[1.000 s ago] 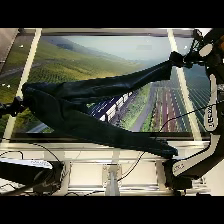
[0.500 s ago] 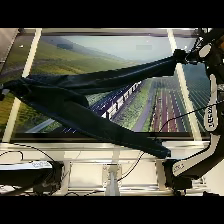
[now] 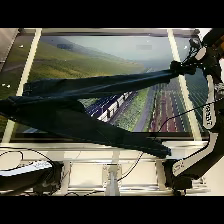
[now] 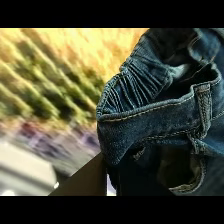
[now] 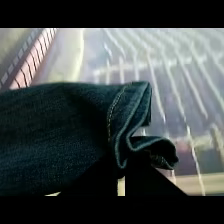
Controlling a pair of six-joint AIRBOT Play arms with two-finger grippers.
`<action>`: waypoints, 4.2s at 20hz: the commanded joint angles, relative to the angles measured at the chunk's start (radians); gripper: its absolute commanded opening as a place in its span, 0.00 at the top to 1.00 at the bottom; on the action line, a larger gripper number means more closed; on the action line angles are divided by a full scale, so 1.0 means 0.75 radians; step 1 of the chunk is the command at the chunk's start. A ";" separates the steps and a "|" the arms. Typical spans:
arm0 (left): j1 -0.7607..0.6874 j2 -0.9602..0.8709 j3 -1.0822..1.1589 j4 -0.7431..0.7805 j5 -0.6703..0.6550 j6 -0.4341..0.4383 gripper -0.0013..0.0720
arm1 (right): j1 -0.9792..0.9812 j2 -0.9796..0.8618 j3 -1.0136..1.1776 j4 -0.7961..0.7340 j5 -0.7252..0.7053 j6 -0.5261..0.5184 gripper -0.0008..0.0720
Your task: Fold the clothes and pants, and hang the long-sleeved shirts on hangers.
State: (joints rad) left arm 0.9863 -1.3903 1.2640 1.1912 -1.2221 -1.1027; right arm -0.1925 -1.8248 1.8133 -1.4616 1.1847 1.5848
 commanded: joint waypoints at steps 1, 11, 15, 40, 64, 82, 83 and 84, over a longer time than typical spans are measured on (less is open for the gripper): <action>0.009 0.007 -0.020 0.077 -0.033 -0.027 0.92 | 0.002 -0.006 -0.001 0.005 0.271 -0.043 0.95; 0.009 0.003 -0.067 0.077 -0.016 -0.027 0.92 | 0.003 -0.006 -0.011 0.070 0.789 -0.256 0.95; 0.009 0.003 -0.066 0.088 0.032 -0.028 0.92 | 0.003 -0.006 -0.156 -0.014 0.769 -0.236 0.95; -0.004 -0.130 -0.086 0.575 0.045 -0.315 0.92 | 0.003 0.166 0.043 -0.080 0.393 -0.037 0.53; -0.036 -0.124 -0.086 0.560 0.138 -0.266 0.92 | -0.010 1.154 -1.684 0.325 0.450 -0.634 0.95; -0.036 -0.125 -0.086 0.526 0.138 -0.266 0.92 | -0.010 0.944 -1.691 0.390 0.297 -0.683 0.50; -0.036 -0.125 -0.086 0.526 0.138 -0.265 0.92 | -0.010 0.944 -1.702 0.386 0.287 -0.666 0.50; -0.036 -0.125 -0.086 0.525 0.137 -0.266 0.92 | -0.010 0.938 -1.716 0.390 0.272 -0.660 0.50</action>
State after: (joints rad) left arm 0.9596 -1.4830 1.1995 1.5852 -1.1191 -1.3018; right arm -0.1989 -1.1179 0.5400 -1.1702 1.3804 1.0710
